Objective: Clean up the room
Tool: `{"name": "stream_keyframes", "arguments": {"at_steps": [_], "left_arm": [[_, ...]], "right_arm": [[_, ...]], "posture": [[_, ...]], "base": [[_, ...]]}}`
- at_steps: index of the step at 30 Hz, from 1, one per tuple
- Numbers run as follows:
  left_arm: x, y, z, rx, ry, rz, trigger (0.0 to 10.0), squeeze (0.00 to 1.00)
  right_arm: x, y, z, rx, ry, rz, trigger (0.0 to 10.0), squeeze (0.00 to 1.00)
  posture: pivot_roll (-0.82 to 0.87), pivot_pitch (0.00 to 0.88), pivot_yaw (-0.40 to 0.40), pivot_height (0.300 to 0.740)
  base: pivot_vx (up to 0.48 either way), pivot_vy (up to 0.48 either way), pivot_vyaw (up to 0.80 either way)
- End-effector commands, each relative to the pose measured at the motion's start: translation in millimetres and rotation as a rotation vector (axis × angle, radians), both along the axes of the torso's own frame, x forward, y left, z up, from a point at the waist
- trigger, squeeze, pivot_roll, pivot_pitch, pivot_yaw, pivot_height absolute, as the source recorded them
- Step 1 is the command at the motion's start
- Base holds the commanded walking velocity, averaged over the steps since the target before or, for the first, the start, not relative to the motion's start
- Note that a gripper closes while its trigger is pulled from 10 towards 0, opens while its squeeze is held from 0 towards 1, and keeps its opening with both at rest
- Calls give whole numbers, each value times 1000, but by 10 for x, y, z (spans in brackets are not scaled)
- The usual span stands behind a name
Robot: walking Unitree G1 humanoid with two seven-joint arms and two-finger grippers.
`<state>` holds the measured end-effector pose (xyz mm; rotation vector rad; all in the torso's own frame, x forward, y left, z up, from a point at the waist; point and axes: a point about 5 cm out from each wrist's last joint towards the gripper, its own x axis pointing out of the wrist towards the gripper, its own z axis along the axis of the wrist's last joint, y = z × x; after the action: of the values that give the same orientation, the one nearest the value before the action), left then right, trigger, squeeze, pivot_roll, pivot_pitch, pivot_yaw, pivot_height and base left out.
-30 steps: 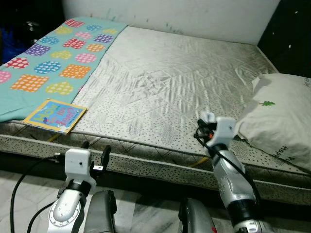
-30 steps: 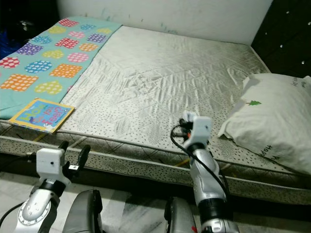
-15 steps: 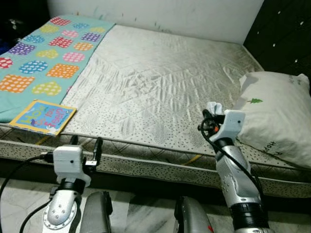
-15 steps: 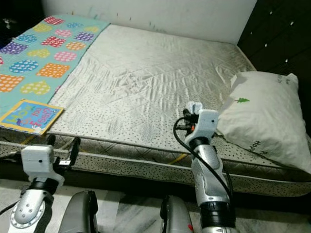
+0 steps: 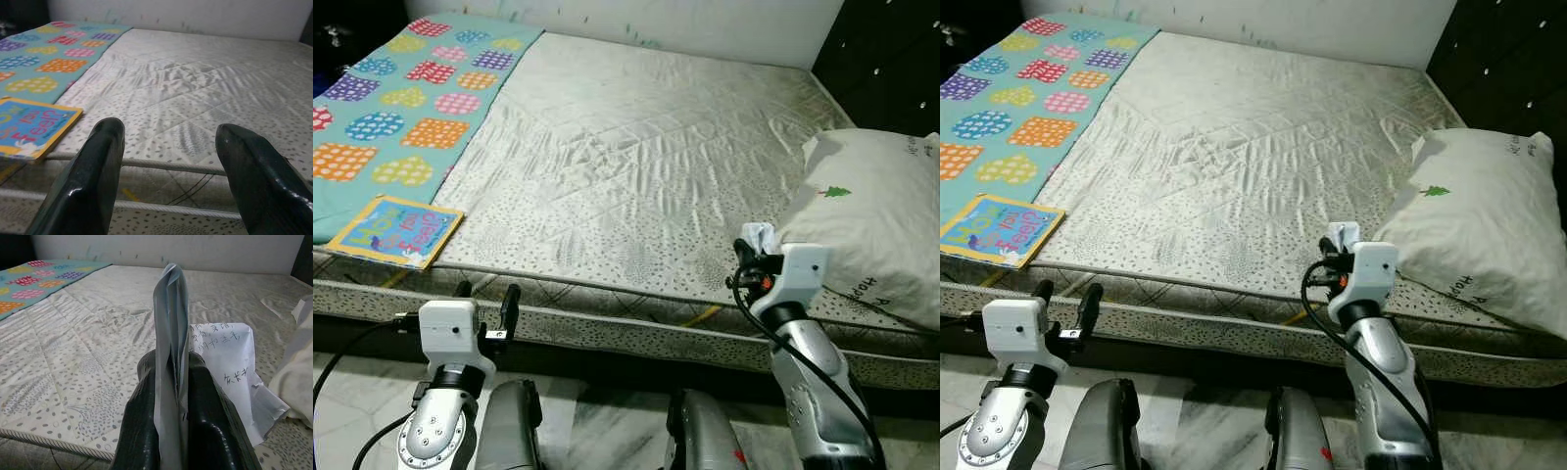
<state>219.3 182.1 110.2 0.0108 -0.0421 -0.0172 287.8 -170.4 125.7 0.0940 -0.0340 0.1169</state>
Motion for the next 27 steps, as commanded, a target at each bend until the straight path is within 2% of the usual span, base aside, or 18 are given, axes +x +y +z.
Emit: {"name": "stream_keyframes", "arguments": {"at_steps": [1,4,6,14,27], "left_arm": [[12,-26,28,-18,-6,-16,10000,0],[35,-25,0,-34,7,-18,10000,0],[38,-25,6,-35,6,-19,10000,0],[40,-34,13,-34,7,-22,10000,0],[43,-44,11,-37,17,-31,10000,0]], "right_arm": [[33,26,78,14,-23,5,10000,0],[141,130,199,62,-60,6,10000,0],[153,147,230,66,-65,10,10000,0],[165,155,258,51,-73,27,10000,0],[113,161,188,32,-34,20,10000,0]], "posture": [[-52,104,-87,565],[-52,105,-85,565],[-52,105,-85,565],[-49,106,-85,579],[-48,110,-86,644]], "base": [[0,0,0],[0,0,0],[0,0,0],[0,0,0],[0,0,0]]}}
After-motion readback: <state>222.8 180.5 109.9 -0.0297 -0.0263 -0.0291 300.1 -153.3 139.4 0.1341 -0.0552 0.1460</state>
